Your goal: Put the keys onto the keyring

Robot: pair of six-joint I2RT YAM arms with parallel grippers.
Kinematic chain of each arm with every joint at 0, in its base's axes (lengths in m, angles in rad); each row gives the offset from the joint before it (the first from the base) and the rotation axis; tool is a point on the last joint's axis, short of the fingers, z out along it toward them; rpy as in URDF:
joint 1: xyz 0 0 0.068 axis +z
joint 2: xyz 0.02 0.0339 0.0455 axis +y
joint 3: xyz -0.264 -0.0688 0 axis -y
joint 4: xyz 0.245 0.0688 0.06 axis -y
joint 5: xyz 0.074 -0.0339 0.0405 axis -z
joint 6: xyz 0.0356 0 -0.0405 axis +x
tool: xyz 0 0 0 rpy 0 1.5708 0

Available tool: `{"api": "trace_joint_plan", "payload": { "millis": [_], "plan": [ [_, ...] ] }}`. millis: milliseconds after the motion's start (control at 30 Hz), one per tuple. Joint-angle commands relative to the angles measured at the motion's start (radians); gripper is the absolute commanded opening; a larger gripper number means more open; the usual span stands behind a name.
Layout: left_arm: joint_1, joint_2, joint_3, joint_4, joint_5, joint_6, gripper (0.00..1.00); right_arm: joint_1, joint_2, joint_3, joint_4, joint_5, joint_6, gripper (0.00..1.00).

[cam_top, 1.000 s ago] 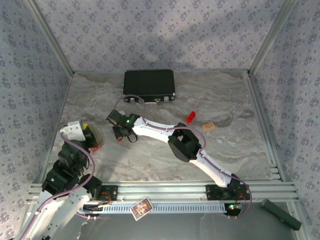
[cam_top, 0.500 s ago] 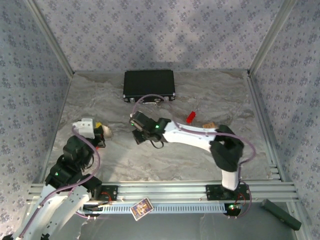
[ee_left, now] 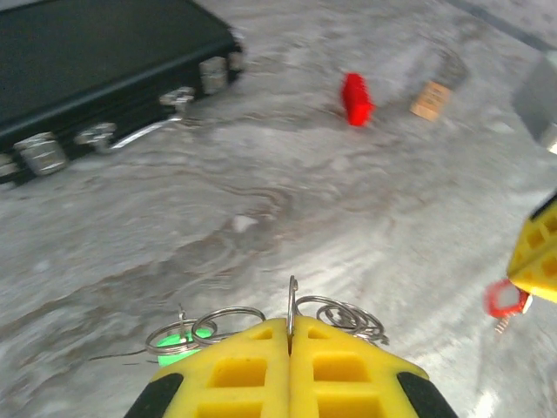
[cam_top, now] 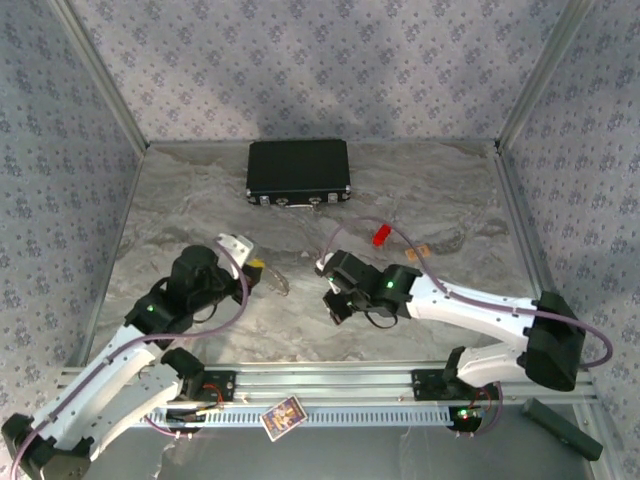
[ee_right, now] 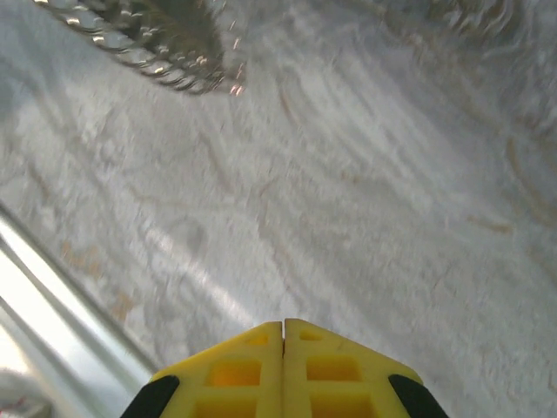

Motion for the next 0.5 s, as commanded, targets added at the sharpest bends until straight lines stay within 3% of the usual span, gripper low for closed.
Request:
{"api": "trace_joint_plan", "payload": {
  "millis": [0, 200, 467],
  "plan": [
    [-0.055, 0.031, 0.052, 0.062, 0.101, 0.103, 0.0, -0.001, -0.027, -0.053, -0.121, -0.138, 0.029, 0.0],
    [-0.081, 0.094, 0.06, 0.049, 0.232, 0.193, 0.0, -0.043, -0.023, -0.119, -0.111, -0.288, 0.057, 0.0],
    [-0.092, 0.137, 0.063, 0.068, 0.231, 0.22, 0.0, -0.17, 0.11, -0.113, 0.018, -0.211, 0.01, 0.0]
  ]
}}
